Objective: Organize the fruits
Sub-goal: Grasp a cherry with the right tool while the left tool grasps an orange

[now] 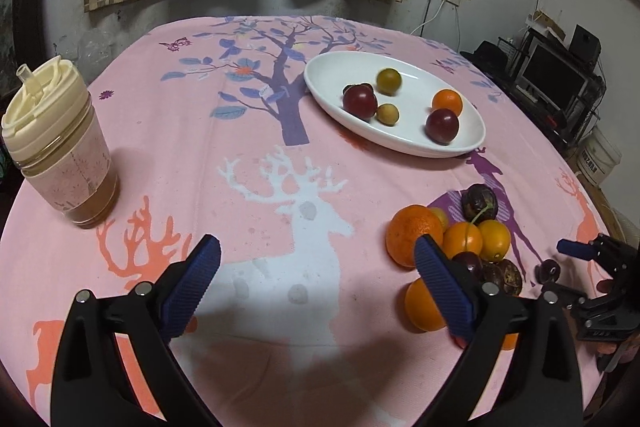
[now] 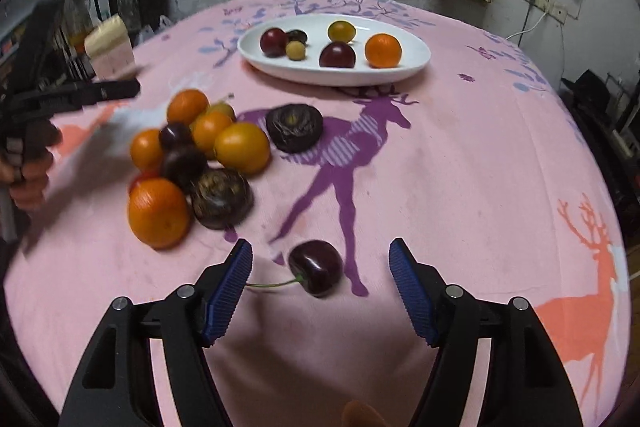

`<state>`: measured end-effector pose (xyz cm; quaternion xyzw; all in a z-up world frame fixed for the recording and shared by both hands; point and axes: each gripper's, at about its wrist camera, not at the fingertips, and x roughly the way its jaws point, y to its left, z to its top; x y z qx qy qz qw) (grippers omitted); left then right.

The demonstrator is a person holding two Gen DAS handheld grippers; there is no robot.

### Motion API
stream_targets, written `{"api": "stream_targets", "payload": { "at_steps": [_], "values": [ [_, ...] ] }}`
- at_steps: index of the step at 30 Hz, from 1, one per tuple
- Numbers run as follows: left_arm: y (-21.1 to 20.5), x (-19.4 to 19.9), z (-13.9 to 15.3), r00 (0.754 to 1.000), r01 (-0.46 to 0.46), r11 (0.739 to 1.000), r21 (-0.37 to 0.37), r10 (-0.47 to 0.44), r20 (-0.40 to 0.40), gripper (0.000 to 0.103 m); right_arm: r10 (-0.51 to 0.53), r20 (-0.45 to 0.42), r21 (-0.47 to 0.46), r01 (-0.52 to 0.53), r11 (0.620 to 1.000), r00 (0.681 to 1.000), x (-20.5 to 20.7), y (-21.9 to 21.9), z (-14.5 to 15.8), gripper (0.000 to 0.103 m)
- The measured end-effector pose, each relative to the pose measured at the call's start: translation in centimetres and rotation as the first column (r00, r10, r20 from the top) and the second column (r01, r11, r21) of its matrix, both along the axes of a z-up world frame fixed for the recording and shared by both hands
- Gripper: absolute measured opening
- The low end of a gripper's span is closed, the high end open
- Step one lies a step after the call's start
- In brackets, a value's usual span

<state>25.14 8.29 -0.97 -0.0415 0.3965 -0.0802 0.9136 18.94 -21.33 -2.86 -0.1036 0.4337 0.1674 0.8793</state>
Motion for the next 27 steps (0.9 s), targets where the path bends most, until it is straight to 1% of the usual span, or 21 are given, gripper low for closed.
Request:
{"api": "stream_targets", "payload": {
  "at_steps": [2, 6, 8, 10, 12, 14, 17, 18, 19, 20, 22, 24, 25, 27],
  "values": [
    [0.1, -0.1, 0.1, 1.000, 0.001, 1.000, 0.002, -0.001, 0.004, 0.095, 0.003, -0.016, 0.006, -0.003, 1.000, 1.000, 0.1, 0.0, -0.1, 0.056],
    [0.2, -0.3, 0.2, 1.000, -0.005, 1.000, 0.014, 0.005, 0.014, 0.095, 0.006, -0.020, 0.004, -0.006, 1.000, 1.000, -0.1, 0.1, -0.2, 0.055],
    [0.2, -0.3, 0.2, 1.000, 0.000, 1.000, 0.005, 0.000, 0.006, 0.095, -0.002, -0.030, -0.001, 0.002, 1.000, 1.000, -0.1, 0.2, -0.4, 0.054],
    [0.2, -0.4, 0.2, 1.000, 0.006, 1.000, -0.002, -0.006, 0.006, 0.095, -0.001, -0.047, 0.003, 0.001, 1.000, 0.999, -0.2, 0.2, -0.6, 0.048],
    [0.2, -0.5, 0.2, 1.000, 0.008, 1.000, 0.006, -0.008, 0.011, 0.095, 0.011, -0.056, 0.018, -0.010, 1.000, 0.998, -0.1, 0.3, -0.7, 0.037],
    [0.2, -0.5, 0.2, 1.000, 0.010, 1.000, 0.000, -0.010, 0.009, 0.095, 0.018, -0.056, 0.025, -0.017, 1.000, 0.998, -0.2, 0.4, -0.6, 0.029],
    [0.4, -0.6, 0.2, 1.000, 0.018, 1.000, -0.026, -0.018, 0.005, 0.095, 0.013, -0.060, 0.024, -0.012, 1.000, 0.998, 0.2, 0.6, -0.4, 0.029],
    [0.4, -0.6, 0.1, 1.000, 0.027, 0.999, -0.037, -0.027, -0.002, 0.095, -0.003, -0.043, 0.030, 0.004, 1.000, 0.999, 0.7, 0.5, 0.4, 0.029],
    [0.2, -0.5, -0.1, 0.999, 0.049, 0.997, -0.054, -0.050, -0.014, 0.095, -0.027, -0.012, 0.050, 0.027, 0.998, 1.000, 1.2, 0.3, 1.5, 0.029],
    [0.0, -0.6, -0.2, 0.997, 0.073, 0.995, -0.070, -0.075, -0.026, 0.095, -0.056, 0.035, 0.098, 0.052, 0.994, 0.998, 2.0, 0.0, 3.2, 0.029],
    [-0.9, -0.8, -0.5, 0.989, 0.138, 0.986, -0.097, -0.143, -0.039, 0.095, -0.079, 0.101, 0.194, 0.059, 0.979, 0.992, 3.1, -0.3, 5.6, 0.030],
    [-1.7, -1.1, -0.7, 0.980, 0.192, 0.976, -0.104, -0.197, -0.039, 0.088, -0.098, 0.154, 0.281, 0.052, 0.958, 0.983, 4.2, -0.2, 7.3, 0.029],
    [-2.1, -1.3, -0.9, 0.974, 0.217, 0.971, -0.101, -0.222, -0.039, 0.082, -0.103, 0.162, 0.308, 0.049, 0.950, 0.981, 4.5, -0.2, 7.6, 0.029],
    [-2.8, -1.5, -1.3, 0.967, 0.244, 0.965, -0.093, -0.249, -0.047, 0.075, -0.065, 0.124, 0.343, 0.019, 0.939, 0.990, 4.8, 0.1, 7.1, 0.029]
  ]
}}
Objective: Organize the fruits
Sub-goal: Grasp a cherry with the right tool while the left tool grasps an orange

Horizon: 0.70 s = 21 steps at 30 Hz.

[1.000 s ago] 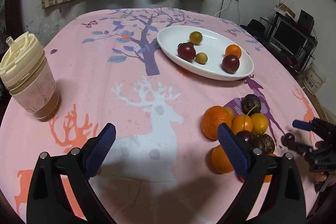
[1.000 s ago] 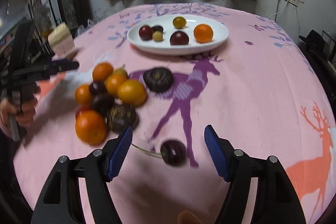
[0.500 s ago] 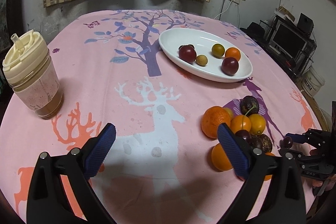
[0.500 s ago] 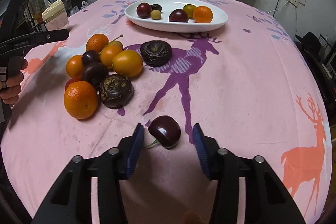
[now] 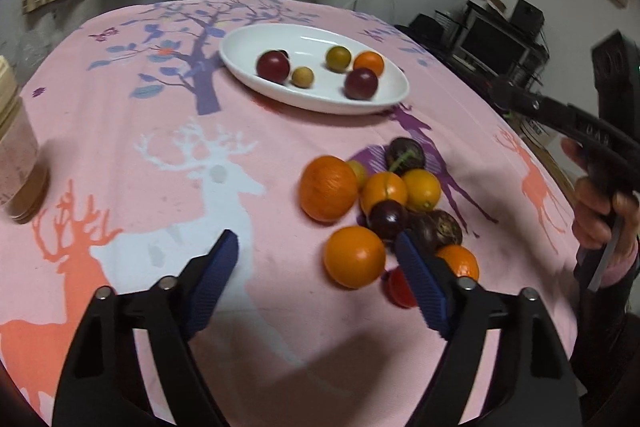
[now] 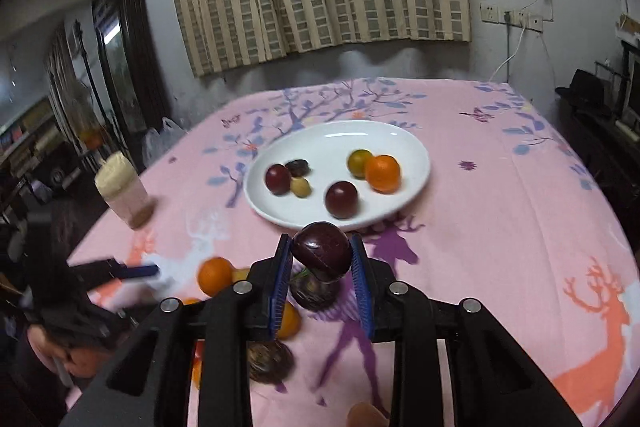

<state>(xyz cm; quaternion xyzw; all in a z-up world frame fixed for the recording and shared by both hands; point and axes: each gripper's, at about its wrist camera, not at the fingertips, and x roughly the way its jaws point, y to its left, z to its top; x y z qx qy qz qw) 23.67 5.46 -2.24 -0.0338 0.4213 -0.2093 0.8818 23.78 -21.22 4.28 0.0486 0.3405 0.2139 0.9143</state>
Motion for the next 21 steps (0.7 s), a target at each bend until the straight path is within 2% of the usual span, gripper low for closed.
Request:
{"api": "stream_targets", "payload": {
  "at_steps": [2, 5, 8, 12, 21],
  "values": [
    [-0.6, 0.2, -0.5, 0.999, 0.023, 1.000, -0.002, -0.023, -0.023, 0.066, 0.018, -0.014, -0.006, -0.018, 1.000, 1.000, -0.3, 0.0, -0.6, 0.029],
    [-1.0, 0.5, -1.2, 0.998, 0.042, 0.999, -0.020, -0.043, -0.055, 0.061, 0.019, -0.034, -0.024, -0.020, 1.000, 0.999, -0.1, 0.0, -1.1, 0.030],
    [-1.3, 0.6, -1.5, 0.995, 0.063, 0.997, -0.033, -0.066, -0.069, 0.057, 0.051, -0.070, 0.002, -0.051, 0.999, 0.996, -0.1, 0.4, -1.4, 0.030],
    [-1.7, 0.6, -1.7, 0.994, 0.073, 0.997, -0.033, -0.076, -0.074, 0.056, 0.069, -0.059, -0.013, -0.070, 0.997, 0.996, -0.8, 1.1, -1.4, 0.030],
    [-2.0, 0.8, -2.5, 0.992, 0.081, 0.996, -0.024, -0.083, -0.093, 0.044, 0.070, -0.070, -0.007, -0.071, 0.997, 0.995, -0.9, 1.1, -1.7, 0.030]
  ]
}}
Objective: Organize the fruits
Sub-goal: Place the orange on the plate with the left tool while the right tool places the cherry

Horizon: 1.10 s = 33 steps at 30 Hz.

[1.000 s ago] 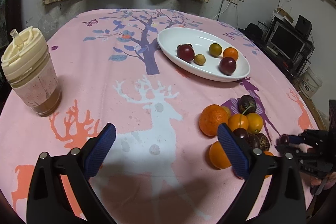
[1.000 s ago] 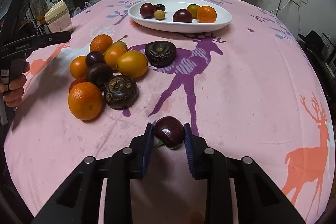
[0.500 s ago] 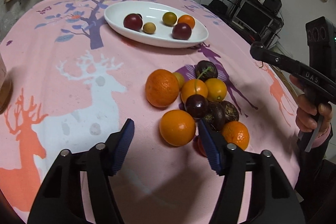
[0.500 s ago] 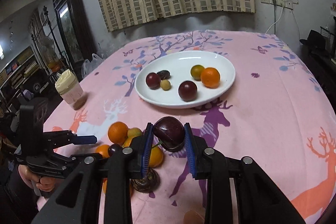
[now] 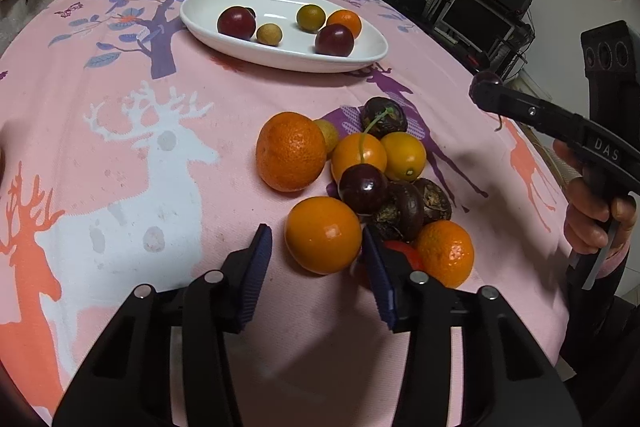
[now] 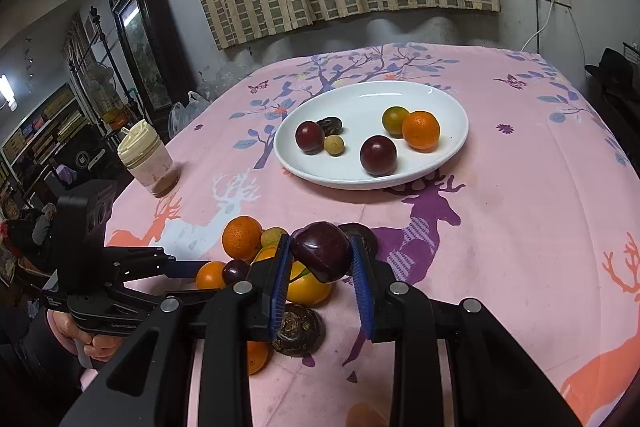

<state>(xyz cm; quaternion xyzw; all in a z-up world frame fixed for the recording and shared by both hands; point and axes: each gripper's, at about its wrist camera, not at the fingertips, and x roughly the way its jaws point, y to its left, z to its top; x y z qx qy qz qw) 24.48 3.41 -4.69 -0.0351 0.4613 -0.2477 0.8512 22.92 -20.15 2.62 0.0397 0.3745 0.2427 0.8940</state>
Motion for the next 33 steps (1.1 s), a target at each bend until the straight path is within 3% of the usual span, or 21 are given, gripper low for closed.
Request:
{"api": "stream_targets", "payload": {
  "at_steps": [2, 7, 12, 15, 18, 20, 25, 30, 31, 33],
  "values": [
    [-0.1, 0.0, 0.0, 1.000, 0.011, 1.000, -0.010, -0.011, -0.004, 0.038, 0.003, -0.003, -0.001, -0.003, 1.000, 1.000, 0.1, 0.1, -0.1, 0.030],
    [-0.4, -0.8, 0.5, 1.000, -0.011, 1.000, 0.010, 0.010, 0.026, 0.038, 0.003, -0.008, -0.011, -0.003, 1.000, 1.000, 0.3, 0.3, -0.6, 0.030],
    [0.3, -0.6, 3.6, 0.997, -0.013, 0.999, -0.053, 0.017, 0.077, 0.038, -0.005, 0.006, 0.018, 0.005, 1.000, 1.000, 1.2, 0.1, 0.2, 0.030],
    [0.2, 2.0, 6.2, 0.994, -0.018, 0.998, -0.060, 0.025, 0.108, 0.038, -0.042, 0.023, 0.003, 0.042, 0.999, 0.999, 3.8, 0.1, 0.9, 0.030],
    [-1.1, 5.7, 8.6, 0.980, -0.043, 0.999, -0.019, 0.046, 0.194, 0.038, -0.086, 0.021, 0.011, 0.086, 0.996, 0.996, 7.4, 0.0, 1.2, 0.030],
    [-2.0, 8.5, 9.2, 0.979, -0.054, 0.998, -0.024, 0.058, 0.194, 0.038, -0.108, 0.032, 0.013, 0.107, 0.994, 0.994, 9.4, 0.3, 1.0, 0.030],
    [-3.8, 15.9, 8.5, 0.980, -0.126, 0.992, -0.001, 0.125, 0.155, 0.038, -0.119, 0.018, 0.020, 0.119, 0.993, 0.993, 14.9, 2.0, -0.1, 0.030],
    [-4.4, 19.5, 6.3, 0.982, -0.162, 0.985, 0.052, 0.156, 0.111, 0.038, -0.118, 0.009, -0.037, 0.118, 0.992, 0.993, 17.1, 3.4, -1.5, 0.030],
    [-4.4, 19.8, 5.9, 0.981, -0.168, 0.984, 0.058, 0.161, 0.104, 0.038, -0.114, 0.002, -0.037, 0.114, 0.993, 0.993, 17.1, 3.4, -1.6, 0.032],
    [-4.2, 20.0, 5.5, 0.979, -0.192, 0.978, 0.080, 0.185, 0.092, 0.038, -0.118, -0.004, -0.038, 0.118, 0.992, 0.993, 17.0, 3.2, -1.8, 0.048]
  ]
}}
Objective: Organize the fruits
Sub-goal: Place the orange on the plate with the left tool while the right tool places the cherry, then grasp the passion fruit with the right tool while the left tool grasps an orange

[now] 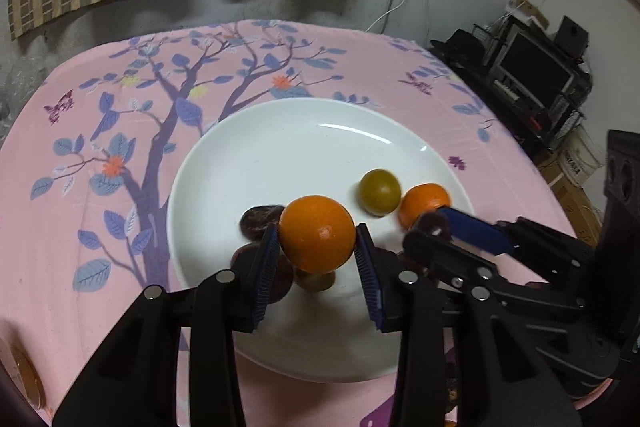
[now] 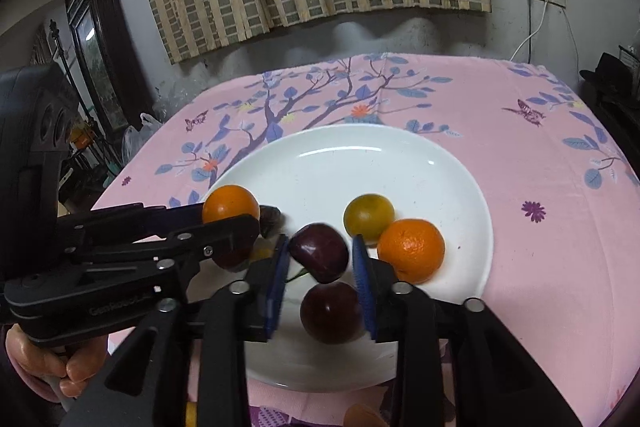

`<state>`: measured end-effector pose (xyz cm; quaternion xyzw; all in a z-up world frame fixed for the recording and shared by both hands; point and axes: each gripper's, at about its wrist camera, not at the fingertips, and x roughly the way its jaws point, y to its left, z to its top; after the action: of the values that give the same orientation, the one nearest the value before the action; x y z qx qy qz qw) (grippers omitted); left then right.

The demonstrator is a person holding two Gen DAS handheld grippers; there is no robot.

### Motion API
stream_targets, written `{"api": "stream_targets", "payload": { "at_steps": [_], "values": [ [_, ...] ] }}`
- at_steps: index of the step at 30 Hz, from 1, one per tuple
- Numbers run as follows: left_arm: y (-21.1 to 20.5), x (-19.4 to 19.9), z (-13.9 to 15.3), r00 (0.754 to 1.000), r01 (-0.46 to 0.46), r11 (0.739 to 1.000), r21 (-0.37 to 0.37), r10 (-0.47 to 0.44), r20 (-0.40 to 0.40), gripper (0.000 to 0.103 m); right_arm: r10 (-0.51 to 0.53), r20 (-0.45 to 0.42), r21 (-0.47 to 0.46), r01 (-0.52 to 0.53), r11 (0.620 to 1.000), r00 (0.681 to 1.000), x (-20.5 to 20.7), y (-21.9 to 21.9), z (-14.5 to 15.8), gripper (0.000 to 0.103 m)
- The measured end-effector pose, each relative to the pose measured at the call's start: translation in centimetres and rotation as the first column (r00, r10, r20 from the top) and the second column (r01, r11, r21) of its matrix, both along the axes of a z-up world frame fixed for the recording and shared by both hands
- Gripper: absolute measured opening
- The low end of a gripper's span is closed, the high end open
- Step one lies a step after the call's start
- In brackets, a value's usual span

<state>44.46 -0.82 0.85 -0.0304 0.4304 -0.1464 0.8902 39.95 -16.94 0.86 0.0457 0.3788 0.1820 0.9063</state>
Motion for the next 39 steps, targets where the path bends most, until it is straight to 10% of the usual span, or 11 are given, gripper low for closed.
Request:
{"api": "stream_targets", "payload": {
  "at_steps": [6, 16, 39],
  "values": [
    [2.8, -4.8, 2.5, 0.994, -0.086, 0.996, -0.036, 0.088, 0.063, 0.096, -0.015, 0.021, 0.022, 0.014, 1.000, 1.000, -3.7, -1.9, 1.3, 0.058],
    [8.8, -14.1, -1.0, 0.974, -0.220, 0.975, -0.043, 0.222, 0.053, 0.098, -0.041, -0.039, -0.007, 0.041, 0.999, 0.998, -11.1, -2.5, -1.6, 0.058],
    [8.3, -17.4, -0.5, 0.971, -0.222, 0.975, 0.017, 0.219, 0.096, 0.098, 0.011, -0.091, -0.059, -0.016, 0.998, 0.996, -11.0, -0.1, -4.6, 0.057]
  ]
}}
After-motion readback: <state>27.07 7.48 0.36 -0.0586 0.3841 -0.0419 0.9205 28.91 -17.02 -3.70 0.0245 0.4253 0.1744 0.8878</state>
